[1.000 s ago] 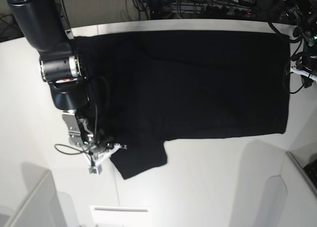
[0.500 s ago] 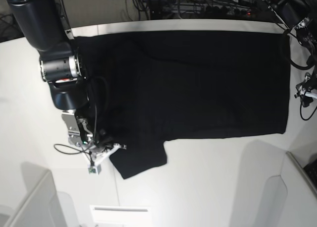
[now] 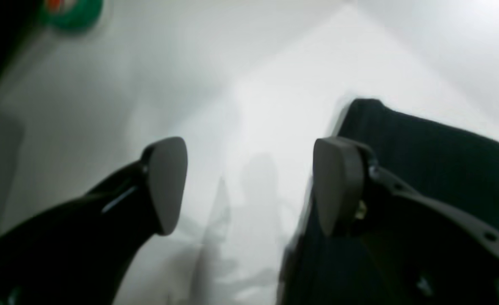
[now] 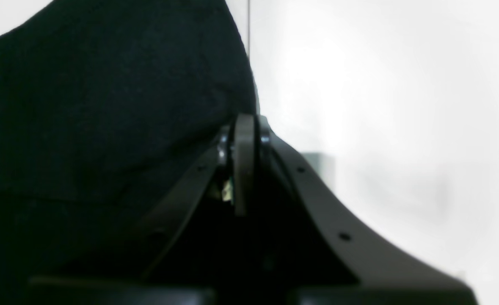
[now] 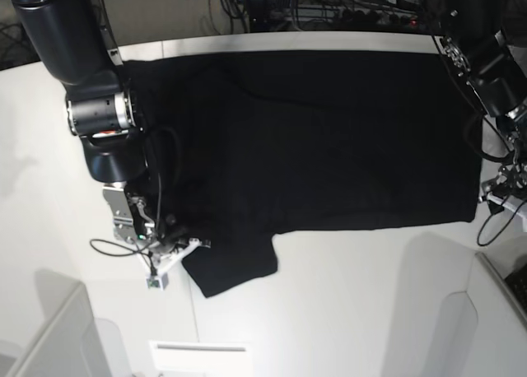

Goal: Fold the T-shirt properly
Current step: 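Reach the left gripper to the hem corner and grasp it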

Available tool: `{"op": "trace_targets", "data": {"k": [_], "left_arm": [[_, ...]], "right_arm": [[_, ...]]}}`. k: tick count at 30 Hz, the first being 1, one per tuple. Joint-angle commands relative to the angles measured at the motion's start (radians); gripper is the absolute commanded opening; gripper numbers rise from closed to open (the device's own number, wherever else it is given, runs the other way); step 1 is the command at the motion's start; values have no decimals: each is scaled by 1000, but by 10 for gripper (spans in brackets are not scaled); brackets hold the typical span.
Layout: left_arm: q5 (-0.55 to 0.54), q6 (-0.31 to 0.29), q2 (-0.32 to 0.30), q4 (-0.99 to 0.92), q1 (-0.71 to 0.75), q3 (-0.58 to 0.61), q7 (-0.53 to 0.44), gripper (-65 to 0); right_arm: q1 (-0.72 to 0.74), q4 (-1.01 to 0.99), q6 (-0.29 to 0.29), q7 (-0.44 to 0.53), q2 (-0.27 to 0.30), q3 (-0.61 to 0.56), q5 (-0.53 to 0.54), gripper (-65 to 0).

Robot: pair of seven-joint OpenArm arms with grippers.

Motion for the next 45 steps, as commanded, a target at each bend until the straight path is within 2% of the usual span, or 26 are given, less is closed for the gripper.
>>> {"op": "trace_targets", "data": {"k": [1, 7, 13, 16, 18, 21, 27, 29, 30, 36, 45], "left_arm": [[-6, -4, -17, -25, -31, 23, -34, -196], [2, 1, -17, -197, -103, 95, -186, -201], [4, 2, -17, -367, -206, 115, -272, -201], [2, 2, -15, -448, -244, 182, -336, -201], [1, 7, -13, -497, -268, 205, -359, -201], [-7, 63, -13, -548, -284, 211, -381, -201], [-1, 65, -9, -557, -276, 214, -402, -207], [-7, 65, -6, -557, -273, 216, -401, -253], [-4, 65, 0, -557, -261, 216, -401, -299], [-2, 65, 3, -551, -235, 214, -409, -650], [-9, 65, 2, -511, -230, 214, -399, -650]], "right_arm": [[38, 14, 4, 14, 3, 4, 4, -650], [38, 14, 4, 14, 3, 4, 4, -650], [38, 16, 4, 15, 3, 4, 4, -650], [38, 16, 4, 17, 3, 4, 4, -650], [38, 16, 4, 17, 3, 4, 4, -650], [38, 16, 4, 17, 3, 4, 4, -650], [38, 16, 4, 21, 3, 4, 4, -650], [38, 16, 4, 21, 3, 4, 4, -650], [38, 16, 4, 21, 3, 4, 4, -650], [38, 17, 4, 26, 3, 4, 4, -650], [36, 17, 4, 72, 17, 5, 4, -650]]}}
